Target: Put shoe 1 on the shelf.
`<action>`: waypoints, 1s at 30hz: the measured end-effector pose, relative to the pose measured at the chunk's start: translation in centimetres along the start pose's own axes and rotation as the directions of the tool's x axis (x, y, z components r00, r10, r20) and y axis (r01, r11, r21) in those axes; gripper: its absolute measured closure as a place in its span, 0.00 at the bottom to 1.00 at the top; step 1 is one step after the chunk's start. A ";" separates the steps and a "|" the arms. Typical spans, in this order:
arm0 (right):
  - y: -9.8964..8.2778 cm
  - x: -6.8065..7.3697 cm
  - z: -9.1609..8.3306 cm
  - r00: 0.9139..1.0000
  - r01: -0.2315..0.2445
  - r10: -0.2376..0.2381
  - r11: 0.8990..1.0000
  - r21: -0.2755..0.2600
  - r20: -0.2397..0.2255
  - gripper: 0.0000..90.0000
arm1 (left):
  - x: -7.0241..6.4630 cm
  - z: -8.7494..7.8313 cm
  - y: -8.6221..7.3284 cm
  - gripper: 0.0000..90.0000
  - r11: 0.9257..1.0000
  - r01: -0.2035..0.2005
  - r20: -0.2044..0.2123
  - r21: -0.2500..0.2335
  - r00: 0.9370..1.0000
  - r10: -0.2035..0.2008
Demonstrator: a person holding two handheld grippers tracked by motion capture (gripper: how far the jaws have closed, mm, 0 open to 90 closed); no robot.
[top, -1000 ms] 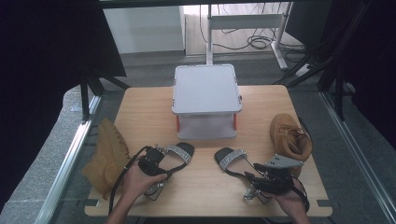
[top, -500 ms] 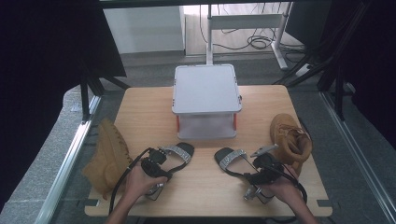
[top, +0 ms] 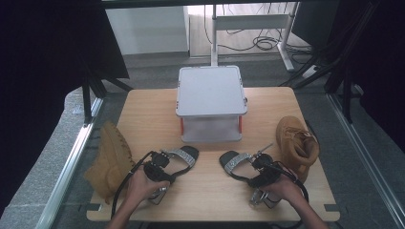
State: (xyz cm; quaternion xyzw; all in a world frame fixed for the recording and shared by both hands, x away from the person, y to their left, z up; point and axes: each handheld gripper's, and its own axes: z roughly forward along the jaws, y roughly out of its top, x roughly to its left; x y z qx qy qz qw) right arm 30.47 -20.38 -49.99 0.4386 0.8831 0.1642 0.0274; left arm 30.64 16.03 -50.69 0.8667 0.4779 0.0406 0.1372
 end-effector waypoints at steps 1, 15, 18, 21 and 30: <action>0.0 -0.2 0.1 1.000 -0.007 0.007 1.000 -0.001 -0.013 0.42 | 0.0 0.0 0.0 0.44 1.000 -0.001 -0.002 0.002 1.000 0.001; 0.4 0.2 0.4 0.999 -0.052 0.051 0.998 0.033 0.013 0.45 | 0.0 0.0 0.0 0.40 1.000 0.009 -0.008 0.020 1.000 -0.008; 0.4 0.2 0.4 0.998 -0.067 0.066 0.997 0.028 0.013 0.46 | -0.2 0.0 -0.1 0.45 1.000 0.011 -0.007 0.007 1.000 -0.011; 0.5 0.1 0.3 0.997 -0.073 0.073 0.997 0.034 0.009 0.47 | 0.0 -0.1 -0.2 0.45 1.000 0.012 -0.003 0.002 1.000 -0.012; 0.5 -0.3 0.2 0.994 -0.110 0.110 0.994 0.014 0.002 0.47 | 0.3 -0.6 0.0 0.46 1.000 0.012 0.033 0.013 0.999 -0.013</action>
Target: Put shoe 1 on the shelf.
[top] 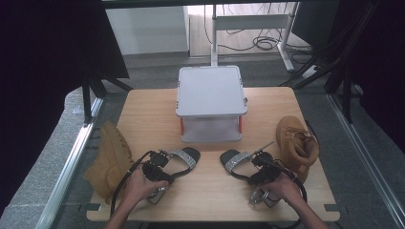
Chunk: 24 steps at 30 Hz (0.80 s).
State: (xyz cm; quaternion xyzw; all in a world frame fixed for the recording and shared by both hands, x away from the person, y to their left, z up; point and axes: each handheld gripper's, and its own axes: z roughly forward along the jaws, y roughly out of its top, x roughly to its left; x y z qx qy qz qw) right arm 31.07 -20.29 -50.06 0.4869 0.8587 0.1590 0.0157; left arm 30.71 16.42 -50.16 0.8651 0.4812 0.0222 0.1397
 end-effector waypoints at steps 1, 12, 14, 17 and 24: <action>0.0 -0.1 -0.1 1.000 -0.009 0.009 1.000 -0.009 -0.006 0.47 | 0.1 -0.2 0.1 0.46 1.000 0.006 0.006 -0.006 1.000 -0.006; 0.6 -0.2 -1.0 0.998 -0.044 0.041 0.998 -0.047 -0.052 0.47 | 1.1 -1.7 0.1 0.47 0.995 0.053 0.076 -0.090 0.996 -0.046; 0.7 -0.2 -1.2 0.998 -0.042 0.039 0.998 -0.050 -0.059 0.47 | 1.3 -2.1 0.1 0.47 0.993 0.062 0.092 -0.103 0.994 -0.052; 1.0 -0.4 -1.2 0.995 -0.069 0.064 0.996 -0.058 -0.083 0.47 | 1.6 -2.5 0.2 0.47 0.989 0.076 0.104 -0.127 0.993 -0.063; 1.8 -0.6 -1.2 0.988 -0.110 0.100 0.991 -0.076 -0.117 0.47 | 1.8 -2.6 0.6 0.47 0.984 0.088 0.113 -0.156 0.991 -0.071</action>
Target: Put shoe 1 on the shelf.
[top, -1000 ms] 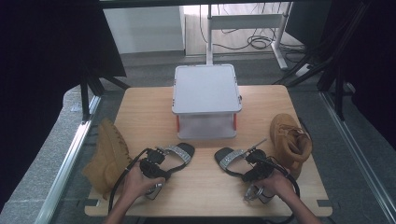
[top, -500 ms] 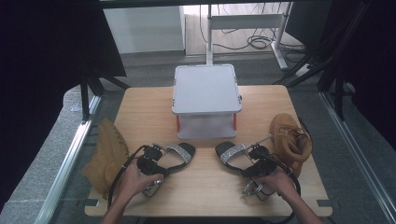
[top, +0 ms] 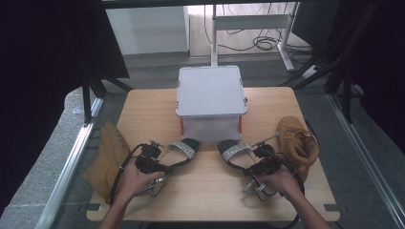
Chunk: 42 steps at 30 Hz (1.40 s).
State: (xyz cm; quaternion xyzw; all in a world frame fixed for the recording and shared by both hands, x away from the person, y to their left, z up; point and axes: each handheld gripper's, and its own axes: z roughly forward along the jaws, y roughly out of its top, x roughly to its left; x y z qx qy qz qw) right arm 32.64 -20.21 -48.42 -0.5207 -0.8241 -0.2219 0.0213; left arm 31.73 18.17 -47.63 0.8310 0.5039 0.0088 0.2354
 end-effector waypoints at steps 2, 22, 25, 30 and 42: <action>0.3 0.0 0.1 1.000 -0.013 0.013 1.000 0.000 -0.002 0.47 | -0.1 0.1 0.4 0.47 1.000 0.004 -0.008 -0.003 1.000 -0.004; 4.7 0.8 2.0 0.985 -0.168 0.165 0.983 -0.073 -0.048 0.47 | -1.5 1.3 4.8 0.47 0.991 0.102 -0.022 -0.090 0.994 -0.105; 5.2 0.9 2.2 0.978 -0.206 0.202 0.974 -0.095 -0.048 0.47 | -1.7 1.6 5.0 0.47 0.988 0.118 -0.026 -0.098 0.992 -0.121; 5.8 0.8 2.7 0.965 -0.260 0.256 0.960 -0.102 -0.057 0.47 | -2.0 2.5 5.4 0.47 0.978 0.164 -0.033 -0.125 0.985 -0.169; 7.8 1.1 3.5 0.945 -0.326 0.322 0.936 -0.132 -0.048 0.47 | -2.1 4.4 6.1 0.47 0.962 0.225 -0.025 -0.152 0.973 -0.231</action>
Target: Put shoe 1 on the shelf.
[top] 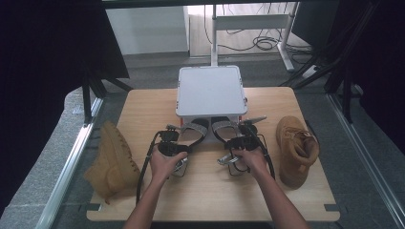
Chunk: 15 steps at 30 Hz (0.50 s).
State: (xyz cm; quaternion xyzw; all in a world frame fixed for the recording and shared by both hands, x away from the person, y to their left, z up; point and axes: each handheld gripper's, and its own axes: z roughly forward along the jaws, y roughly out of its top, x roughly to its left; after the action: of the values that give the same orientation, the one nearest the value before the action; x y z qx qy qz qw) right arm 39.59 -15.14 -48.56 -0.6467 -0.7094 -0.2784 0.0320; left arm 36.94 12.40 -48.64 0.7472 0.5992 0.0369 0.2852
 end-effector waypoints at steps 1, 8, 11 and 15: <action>0.0 0.0 0.0 1.000 0.000 0.000 1.000 0.000 0.000 0.47 | 0.0 0.2 0.0 0.47 1.000 0.002 -0.006 0.000 1.000 -0.002; 0.4 0.0 1.0 0.999 -0.042 0.042 0.999 -0.030 0.007 0.47 | 0.0 1.0 0.5 0.47 0.999 0.039 -0.008 -0.018 0.999 -0.039; 0.6 0.1 1.3 0.998 -0.065 0.065 0.997 -0.035 0.009 0.47 | 0.0 1.2 0.6 0.47 0.998 0.055 -0.006 -0.035 0.998 -0.055; 1.0 0.6 1.9 0.996 -0.081 0.082 0.996 -0.041 0.020 0.47 | 0.0 1.7 0.7 0.47 0.995 0.084 -0.018 -0.052 0.996 -0.085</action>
State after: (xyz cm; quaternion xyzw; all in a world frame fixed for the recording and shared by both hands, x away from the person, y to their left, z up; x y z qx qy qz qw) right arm 41.00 -13.73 -49.56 -0.6785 -0.6771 -0.2840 0.0226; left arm 38.25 11.65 -49.68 0.7131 0.6321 0.0476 0.2994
